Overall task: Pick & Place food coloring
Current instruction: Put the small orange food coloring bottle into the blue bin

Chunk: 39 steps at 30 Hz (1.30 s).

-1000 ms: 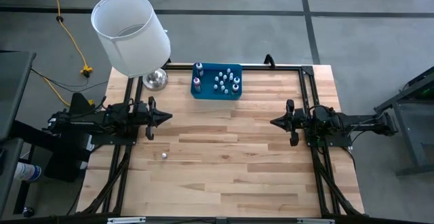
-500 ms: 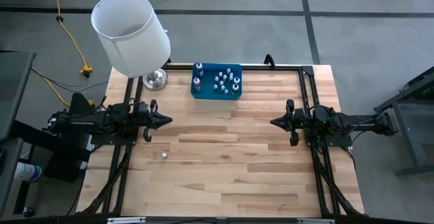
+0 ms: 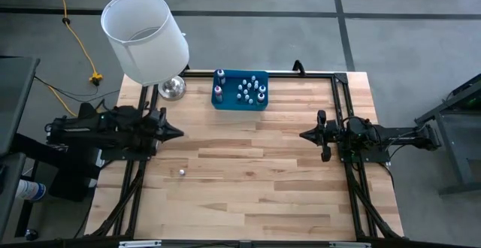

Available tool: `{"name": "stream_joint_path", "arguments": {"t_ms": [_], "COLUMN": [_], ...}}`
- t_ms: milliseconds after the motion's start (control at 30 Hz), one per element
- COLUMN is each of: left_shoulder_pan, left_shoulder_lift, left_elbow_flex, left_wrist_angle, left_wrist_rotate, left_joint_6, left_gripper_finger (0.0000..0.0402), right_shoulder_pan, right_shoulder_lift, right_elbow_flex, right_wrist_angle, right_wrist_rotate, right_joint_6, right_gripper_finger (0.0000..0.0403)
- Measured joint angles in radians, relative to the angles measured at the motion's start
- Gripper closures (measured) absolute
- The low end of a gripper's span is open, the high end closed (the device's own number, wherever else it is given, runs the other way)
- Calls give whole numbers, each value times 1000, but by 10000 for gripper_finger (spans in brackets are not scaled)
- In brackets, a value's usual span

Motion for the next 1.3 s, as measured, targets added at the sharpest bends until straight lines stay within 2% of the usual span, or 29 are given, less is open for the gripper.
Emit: {"name": "stream_joint_path", "arguments": {"t_ms": [133,300,500,700,800,967,1300], "left_shoulder_pan": [0,0,0,-1,-41,-176,-518], "left_shoulder_lift": [97,206,312,385,420,482,632], "left_elbow_flex": [106,237,367,417,419,420,420], "left_wrist_angle": [-79,-259,-481,-682,-753,-786,-649], "left_wrist_rotate": [14,58,191,306,326,267,38], "left_joint_6": [-13,-14,-100,-156,-178,-181,-173], "left_gripper_finger": [378,316,249,234,234,234,234], "right_shoulder_pan": [0,0,0,0,0,0,0], "right_shoulder_lift": [0,0,0,0,0,0,0], "right_elbow_flex": [0,0,0,0,0,0,0], "right_wrist_angle": [0,0,0,0,0,0,0], "right_wrist_rotate": [0,0,0,0,0,0,0], "right_joint_6": [0,0,0,0,0,0,0], "right_gripper_finger": [402,402,402,402,402,402,402]}}
